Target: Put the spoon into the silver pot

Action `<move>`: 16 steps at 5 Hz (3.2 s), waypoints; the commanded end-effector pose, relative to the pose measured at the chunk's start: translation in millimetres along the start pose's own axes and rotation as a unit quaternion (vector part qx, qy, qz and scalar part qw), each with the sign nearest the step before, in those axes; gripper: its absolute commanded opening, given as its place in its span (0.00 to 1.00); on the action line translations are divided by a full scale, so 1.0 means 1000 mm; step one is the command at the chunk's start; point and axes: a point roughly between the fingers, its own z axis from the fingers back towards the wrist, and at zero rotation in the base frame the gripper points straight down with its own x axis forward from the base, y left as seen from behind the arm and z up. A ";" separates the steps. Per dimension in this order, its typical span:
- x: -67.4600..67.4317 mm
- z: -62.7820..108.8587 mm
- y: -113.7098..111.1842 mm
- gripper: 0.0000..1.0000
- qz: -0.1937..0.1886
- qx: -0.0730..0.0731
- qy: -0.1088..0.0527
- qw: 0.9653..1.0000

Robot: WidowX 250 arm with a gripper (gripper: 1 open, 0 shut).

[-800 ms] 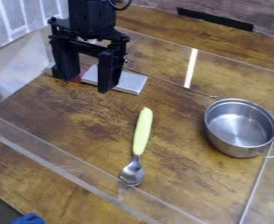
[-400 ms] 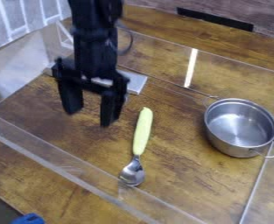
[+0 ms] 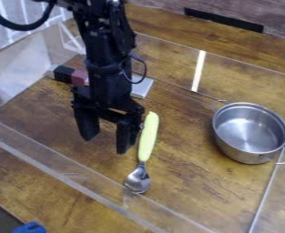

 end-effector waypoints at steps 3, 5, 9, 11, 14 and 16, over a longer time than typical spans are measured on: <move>0.033 0.034 -0.030 1.00 -0.039 -0.024 -0.055 0.997; 0.028 0.009 -0.017 1.00 -0.026 -0.034 -0.058 0.997; 0.055 -0.013 -0.041 0.00 -0.107 -0.047 -0.060 0.991; 0.041 -0.011 -0.034 0.00 -0.040 -0.055 -0.071 0.995; 0.046 -0.007 -0.023 0.00 -0.041 -0.055 -0.066 0.995; 0.041 0.008 -0.031 0.00 0.007 -0.059 -0.079 0.995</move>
